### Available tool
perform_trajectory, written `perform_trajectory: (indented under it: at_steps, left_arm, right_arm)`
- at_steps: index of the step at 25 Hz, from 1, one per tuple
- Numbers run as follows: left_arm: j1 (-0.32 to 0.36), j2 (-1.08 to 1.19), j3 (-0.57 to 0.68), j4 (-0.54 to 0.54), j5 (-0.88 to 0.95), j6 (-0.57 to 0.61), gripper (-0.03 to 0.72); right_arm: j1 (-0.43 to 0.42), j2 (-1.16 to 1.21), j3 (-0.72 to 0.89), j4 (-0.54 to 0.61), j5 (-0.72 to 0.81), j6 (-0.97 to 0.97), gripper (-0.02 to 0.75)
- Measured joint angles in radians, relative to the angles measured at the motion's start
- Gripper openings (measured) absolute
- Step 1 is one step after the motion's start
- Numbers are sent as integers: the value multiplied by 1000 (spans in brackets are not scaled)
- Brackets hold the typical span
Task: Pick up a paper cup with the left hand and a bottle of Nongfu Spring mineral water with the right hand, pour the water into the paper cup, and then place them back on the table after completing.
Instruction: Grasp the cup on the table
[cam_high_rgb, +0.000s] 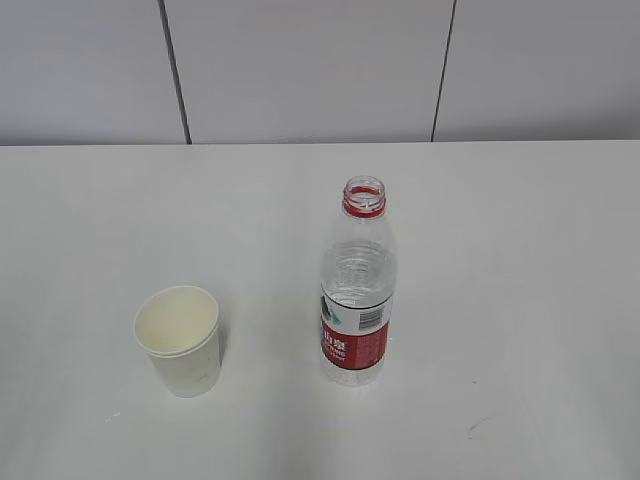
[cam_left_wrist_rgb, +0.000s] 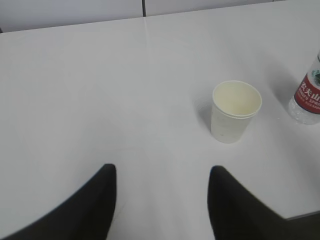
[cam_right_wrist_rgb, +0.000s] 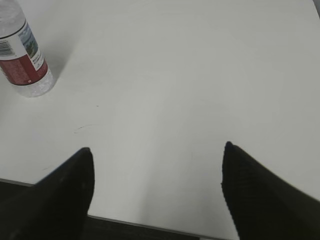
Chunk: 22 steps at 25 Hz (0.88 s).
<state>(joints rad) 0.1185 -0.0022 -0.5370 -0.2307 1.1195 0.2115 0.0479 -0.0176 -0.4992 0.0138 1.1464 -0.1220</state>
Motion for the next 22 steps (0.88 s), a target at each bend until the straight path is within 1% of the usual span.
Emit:
perform_trajectory:
  at_steps: [22]
  left_arm:
    - [0, 0, 0, 0, 0, 0, 375]
  right_arm:
    - [0, 0, 0, 0, 0, 0, 587]
